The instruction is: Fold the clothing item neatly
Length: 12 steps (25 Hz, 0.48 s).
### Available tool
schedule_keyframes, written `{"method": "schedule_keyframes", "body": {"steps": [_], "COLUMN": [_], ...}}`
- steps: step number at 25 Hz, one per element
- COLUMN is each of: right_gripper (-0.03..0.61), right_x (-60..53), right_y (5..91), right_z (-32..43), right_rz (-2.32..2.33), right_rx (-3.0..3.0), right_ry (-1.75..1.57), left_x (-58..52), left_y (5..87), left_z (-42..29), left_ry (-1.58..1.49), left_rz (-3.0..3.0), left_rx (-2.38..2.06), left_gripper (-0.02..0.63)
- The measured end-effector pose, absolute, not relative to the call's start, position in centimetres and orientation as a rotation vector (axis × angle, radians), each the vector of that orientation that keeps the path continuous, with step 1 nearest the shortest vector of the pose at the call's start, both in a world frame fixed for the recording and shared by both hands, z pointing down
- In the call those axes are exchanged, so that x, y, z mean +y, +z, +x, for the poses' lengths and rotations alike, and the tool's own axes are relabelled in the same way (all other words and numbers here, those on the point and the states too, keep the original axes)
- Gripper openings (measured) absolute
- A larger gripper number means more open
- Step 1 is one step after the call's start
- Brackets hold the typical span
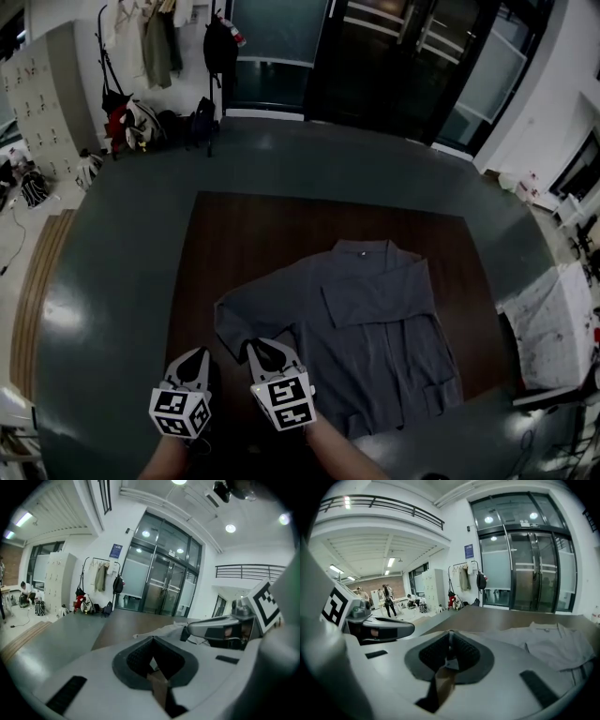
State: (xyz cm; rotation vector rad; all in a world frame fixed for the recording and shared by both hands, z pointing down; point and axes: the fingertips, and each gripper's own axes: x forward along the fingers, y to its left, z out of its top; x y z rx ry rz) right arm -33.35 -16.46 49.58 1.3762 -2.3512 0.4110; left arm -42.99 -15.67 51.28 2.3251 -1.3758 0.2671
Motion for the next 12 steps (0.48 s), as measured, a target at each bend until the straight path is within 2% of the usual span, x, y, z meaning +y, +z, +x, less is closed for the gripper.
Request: {"method": "schedule_keyframes", "body": {"steps": [12], "right_gripper": [0.018], "right_x": [-16.4], "right_y": [46.9], "right_z": [-27.7], "right_rz": [1.381], "right_rx": [-2.373], "right_ry": [0.447], "left_x": [-15.2], "left_y": [50.6], "left_z": [-38.1], "left_ry": [0.273], "left_rz": [2.344], "left_rx": [-1.331], "left_gripper": [0.009]}}
